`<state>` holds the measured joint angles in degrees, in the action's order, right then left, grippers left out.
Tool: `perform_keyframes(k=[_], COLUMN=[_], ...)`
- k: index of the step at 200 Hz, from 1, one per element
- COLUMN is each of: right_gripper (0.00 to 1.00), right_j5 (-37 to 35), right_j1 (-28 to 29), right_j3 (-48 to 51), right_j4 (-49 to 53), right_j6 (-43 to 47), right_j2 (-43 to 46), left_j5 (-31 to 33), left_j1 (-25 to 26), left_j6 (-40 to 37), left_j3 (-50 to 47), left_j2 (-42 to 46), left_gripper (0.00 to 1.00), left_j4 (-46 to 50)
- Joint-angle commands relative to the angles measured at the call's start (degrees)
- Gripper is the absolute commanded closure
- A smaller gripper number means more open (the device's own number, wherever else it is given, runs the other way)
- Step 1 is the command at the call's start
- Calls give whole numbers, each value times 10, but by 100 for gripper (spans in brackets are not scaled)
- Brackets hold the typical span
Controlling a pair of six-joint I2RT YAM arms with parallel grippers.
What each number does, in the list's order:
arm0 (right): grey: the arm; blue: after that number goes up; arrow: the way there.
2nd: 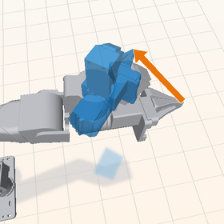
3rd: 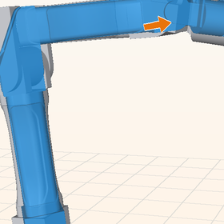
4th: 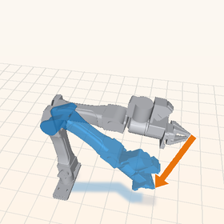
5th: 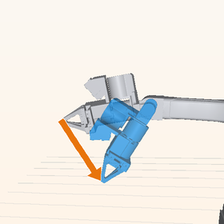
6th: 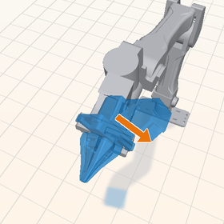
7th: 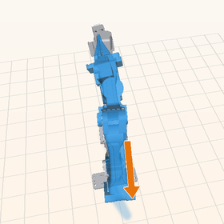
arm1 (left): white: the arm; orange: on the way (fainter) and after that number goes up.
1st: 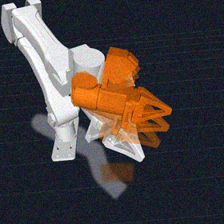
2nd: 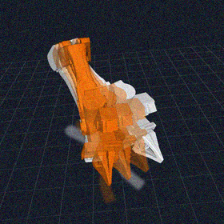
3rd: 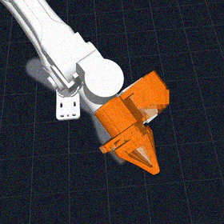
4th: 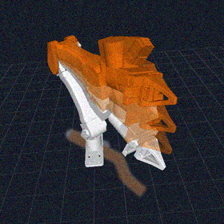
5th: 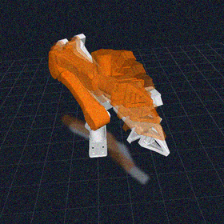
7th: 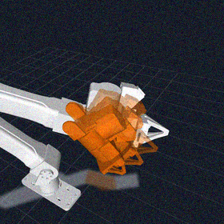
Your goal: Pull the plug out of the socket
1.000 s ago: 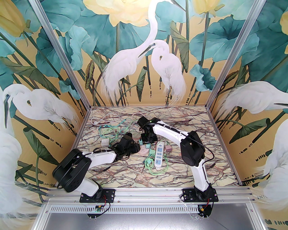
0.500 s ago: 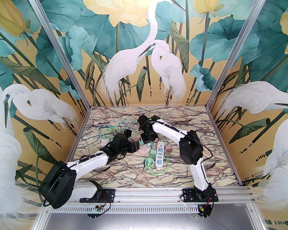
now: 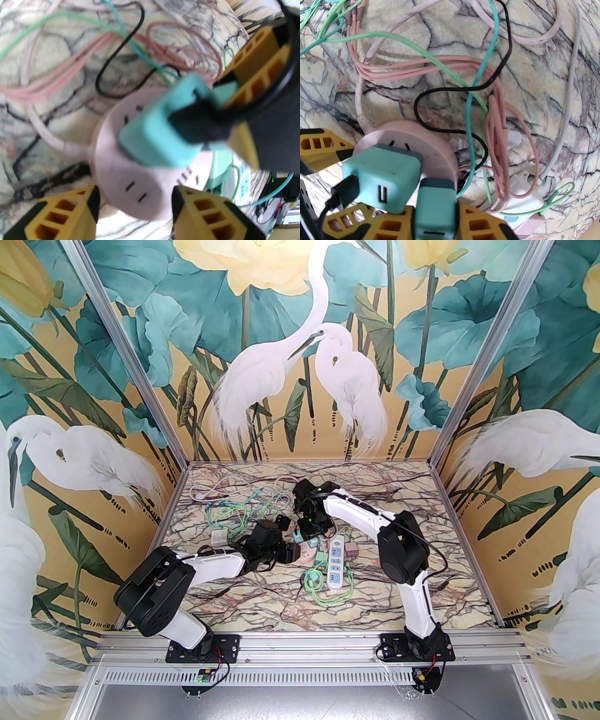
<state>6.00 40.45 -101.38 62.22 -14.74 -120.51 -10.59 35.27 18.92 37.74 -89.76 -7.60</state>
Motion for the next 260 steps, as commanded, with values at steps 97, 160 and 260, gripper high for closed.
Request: perform_keyframes(k=[97, 160, 260], right_gripper=[81, 80, 80], right_j5=[45, 2, 122], right_j1=[3, 32, -38], right_j3=[3, -33, 39], right_j4=[0, 25, -50], right_j6=[-14, -80, -87], right_j2=[17, -10, 53], left_j5=[111, 127, 143], left_j1=[54, 77, 80], left_j6=[-4, 42, 56], left_j3=[35, 44, 59], left_j2=[-91, -145, -163], left_gripper=[49, 55, 57], left_j4=[15, 52, 99])
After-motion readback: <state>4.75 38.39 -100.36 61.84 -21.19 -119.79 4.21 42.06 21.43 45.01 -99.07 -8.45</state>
